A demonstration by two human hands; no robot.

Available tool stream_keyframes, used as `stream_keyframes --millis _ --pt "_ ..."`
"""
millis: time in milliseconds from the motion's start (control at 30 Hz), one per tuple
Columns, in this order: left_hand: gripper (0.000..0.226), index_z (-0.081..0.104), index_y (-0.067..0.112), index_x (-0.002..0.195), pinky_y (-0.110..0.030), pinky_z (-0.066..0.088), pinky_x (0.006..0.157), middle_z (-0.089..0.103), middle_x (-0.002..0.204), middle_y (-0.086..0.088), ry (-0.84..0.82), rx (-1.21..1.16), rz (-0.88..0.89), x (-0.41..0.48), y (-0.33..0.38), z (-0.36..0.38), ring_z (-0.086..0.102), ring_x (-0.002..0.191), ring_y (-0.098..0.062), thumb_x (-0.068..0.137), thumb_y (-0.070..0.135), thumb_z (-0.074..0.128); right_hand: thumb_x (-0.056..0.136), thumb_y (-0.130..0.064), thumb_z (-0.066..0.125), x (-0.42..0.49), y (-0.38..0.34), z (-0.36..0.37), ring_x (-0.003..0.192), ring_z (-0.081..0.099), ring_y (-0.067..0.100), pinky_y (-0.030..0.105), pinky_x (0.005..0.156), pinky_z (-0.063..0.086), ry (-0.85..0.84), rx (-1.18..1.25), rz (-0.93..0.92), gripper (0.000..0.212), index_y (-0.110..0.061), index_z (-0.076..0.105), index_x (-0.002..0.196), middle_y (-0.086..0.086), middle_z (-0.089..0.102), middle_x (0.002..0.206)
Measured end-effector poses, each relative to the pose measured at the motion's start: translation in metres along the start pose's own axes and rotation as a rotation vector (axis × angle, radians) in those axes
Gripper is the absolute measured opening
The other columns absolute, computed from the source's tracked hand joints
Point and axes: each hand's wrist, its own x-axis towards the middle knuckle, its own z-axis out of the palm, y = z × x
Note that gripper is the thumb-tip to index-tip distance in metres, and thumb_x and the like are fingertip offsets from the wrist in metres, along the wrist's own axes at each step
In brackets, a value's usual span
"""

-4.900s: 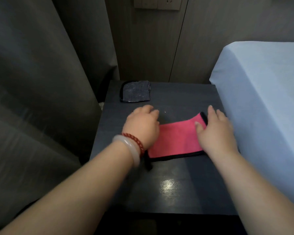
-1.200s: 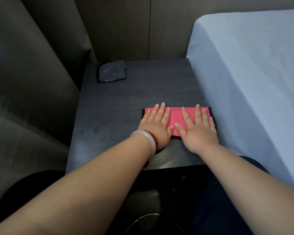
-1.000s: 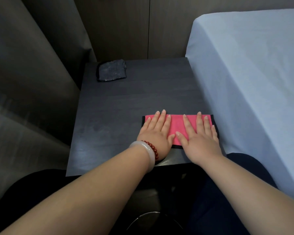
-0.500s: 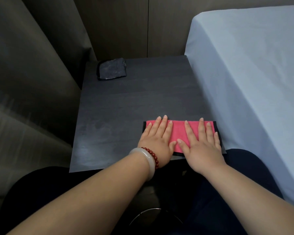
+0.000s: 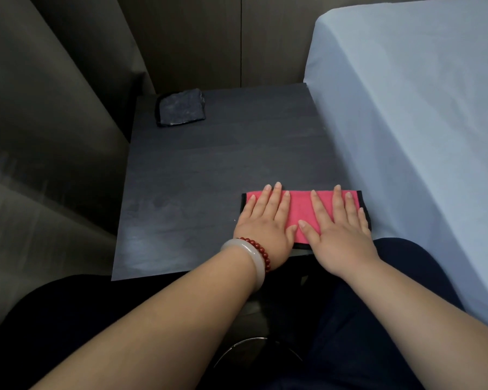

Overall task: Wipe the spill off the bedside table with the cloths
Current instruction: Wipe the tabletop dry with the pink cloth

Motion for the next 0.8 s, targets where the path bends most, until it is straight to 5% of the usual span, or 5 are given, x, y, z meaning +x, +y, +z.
stream_keyframes --millis 667,800 --pt "0.071 -0.013 0.02 0.152 -0.035 -0.014 0.115 -0.021 0.158 0.0 0.023 0.05 -0.068 -0.07 -0.077 0.003 -0.018 0.145 -0.017 0.09 0.055 0.0 0.09 -0.064 0.009 -0.029 -0.091 0.024 0.138 -0.033 0.025 0.048 0.113 -0.016 0.04 0.013 -0.139 0.068 -0.035 -0.019 0.145 0.008 -0.033 0.152" --pt "0.067 -0.014 0.021 0.151 -0.034 -0.015 0.113 -0.022 0.158 0.0 -0.005 0.034 -0.117 -0.082 -0.097 -0.002 -0.02 0.144 -0.015 0.098 0.052 0.012 0.09 -0.064 0.008 -0.029 -0.115 0.026 0.137 -0.035 0.026 0.049 0.113 -0.017 0.023 0.017 -0.174 0.068 -0.035 -0.021 0.145 0.009 -0.036 0.15"
